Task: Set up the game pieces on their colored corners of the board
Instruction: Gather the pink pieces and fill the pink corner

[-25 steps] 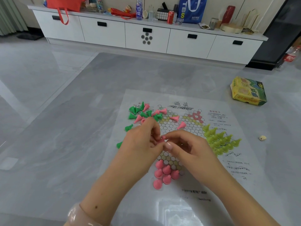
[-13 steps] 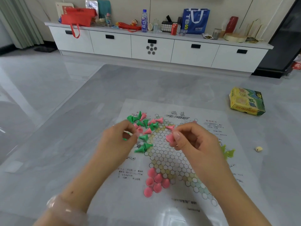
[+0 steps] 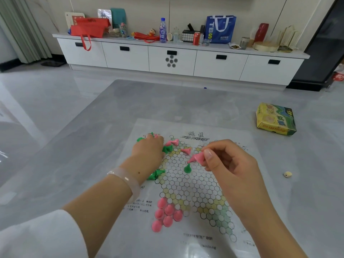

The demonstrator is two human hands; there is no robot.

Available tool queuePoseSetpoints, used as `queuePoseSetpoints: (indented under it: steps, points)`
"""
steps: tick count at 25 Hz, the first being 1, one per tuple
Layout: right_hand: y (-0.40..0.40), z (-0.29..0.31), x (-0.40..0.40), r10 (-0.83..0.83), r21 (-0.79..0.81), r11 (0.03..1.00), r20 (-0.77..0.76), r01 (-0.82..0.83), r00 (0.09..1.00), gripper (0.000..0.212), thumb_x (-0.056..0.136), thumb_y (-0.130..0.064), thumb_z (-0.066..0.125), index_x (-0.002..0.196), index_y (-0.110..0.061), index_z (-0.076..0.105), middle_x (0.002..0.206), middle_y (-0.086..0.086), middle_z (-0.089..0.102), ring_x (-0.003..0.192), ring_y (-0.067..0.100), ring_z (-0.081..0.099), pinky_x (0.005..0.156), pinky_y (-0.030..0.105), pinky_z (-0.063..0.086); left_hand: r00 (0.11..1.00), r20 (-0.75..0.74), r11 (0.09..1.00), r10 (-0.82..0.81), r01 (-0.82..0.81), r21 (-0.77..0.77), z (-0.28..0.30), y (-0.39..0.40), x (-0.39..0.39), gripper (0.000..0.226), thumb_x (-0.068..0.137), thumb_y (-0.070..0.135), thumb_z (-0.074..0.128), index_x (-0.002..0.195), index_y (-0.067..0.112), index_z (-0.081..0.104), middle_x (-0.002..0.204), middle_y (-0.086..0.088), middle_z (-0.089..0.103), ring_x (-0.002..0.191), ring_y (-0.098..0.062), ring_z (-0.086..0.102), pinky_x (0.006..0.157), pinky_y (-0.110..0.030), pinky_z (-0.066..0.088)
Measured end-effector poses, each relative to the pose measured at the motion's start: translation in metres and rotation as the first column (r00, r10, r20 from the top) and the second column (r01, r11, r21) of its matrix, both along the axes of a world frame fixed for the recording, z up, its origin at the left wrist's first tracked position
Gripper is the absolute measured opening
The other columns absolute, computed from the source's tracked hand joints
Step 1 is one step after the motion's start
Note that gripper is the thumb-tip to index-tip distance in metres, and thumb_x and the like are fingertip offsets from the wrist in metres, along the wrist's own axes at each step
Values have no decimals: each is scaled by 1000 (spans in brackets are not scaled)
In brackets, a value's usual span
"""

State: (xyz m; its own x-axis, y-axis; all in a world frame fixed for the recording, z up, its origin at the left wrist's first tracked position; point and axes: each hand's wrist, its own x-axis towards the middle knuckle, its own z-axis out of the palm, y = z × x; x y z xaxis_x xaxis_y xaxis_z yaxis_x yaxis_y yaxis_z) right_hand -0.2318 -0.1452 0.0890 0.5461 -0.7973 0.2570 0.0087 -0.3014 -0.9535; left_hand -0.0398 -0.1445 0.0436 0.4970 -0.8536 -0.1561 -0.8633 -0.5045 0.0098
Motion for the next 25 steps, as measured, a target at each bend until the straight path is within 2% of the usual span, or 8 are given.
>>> queuePoseSetpoints:
  steps: [8,13,15,17,19,20,21,25]
  points:
    - [-1,2,1,7,-17,1000,-32,-7,999,10,85,-17,56,79,-21,63,78,-7,71,76,5,65,71,18,52,996,-74,987,-56,44,-156,-8,1,18,23,89,1,38,107,3,52,106,-14,56,90,-28,56,72,-31,47]
    - [-1,3,1,1,-28,1000,-37,-2,999,10,86,-18,55,81,-20,63,79,-7,71,73,6,65,71,20,53,900,-436,919,-5,-168,-357,1,12,29,10,92,7,42,84,8,47,89,-6,54,71,-16,49,57,-23,40]
    - [-2,3,2,-4,-31,1000,-35,3,999,9,86,-19,55,81,-20,63,79,-6,71,72,6,65,72,21,53,699,-715,796,10,-438,-417,14,18,31,15,92,6,44,79,9,50,77,-7,54,62,-14,47,48,-19,42]
    - [-1,3,3,-3,-27,1000,-34,2,999,9,86,-18,55,81,-18,63,79,-4,71,72,6,64,71,20,53,196,-968,614,-158,-748,-252,24,32,35,17,92,0,44,78,5,51,75,-8,52,59,-11,46,43,-12,44]
    - [0,3,6,1,-20,1000,-34,-2,999,9,85,-17,55,81,-18,63,78,-3,71,72,7,65,71,21,53,-381,-825,561,-418,-822,95,27,53,37,17,72,-15,62,76,0,56,69,-10,53,48,-9,49,39,-12,42]
    - [1,3,7,5,-16,1000,-33,-5,999,9,85,-17,55,81,-18,63,79,-3,71,73,7,65,72,21,53,-518,-703,572,-488,-798,192,23,63,36,33,51,-21,72,74,-2,60,64,-12,55,43,-11,50,37,-13,41]
    - [2,2,7,8,-12,1000,-32,-8,999,9,85,-17,56,80,-19,63,79,-4,71,74,7,65,72,21,53,-595,-626,582,-504,-770,263,19,71,32,44,38,-23,74,74,-3,61,61,-12,55,40,-12,49,36,-14,40]
    - [11,-5,6,45,20,999,-75,-43,996,11,86,-15,55,78,-17,63,77,-2,71,69,10,66,65,18,52,-695,-539,575,-476,-710,407,13,87,13,15,73,-6,43,80,1,55,69,-12,52,38,-13,45,37,-15,38]
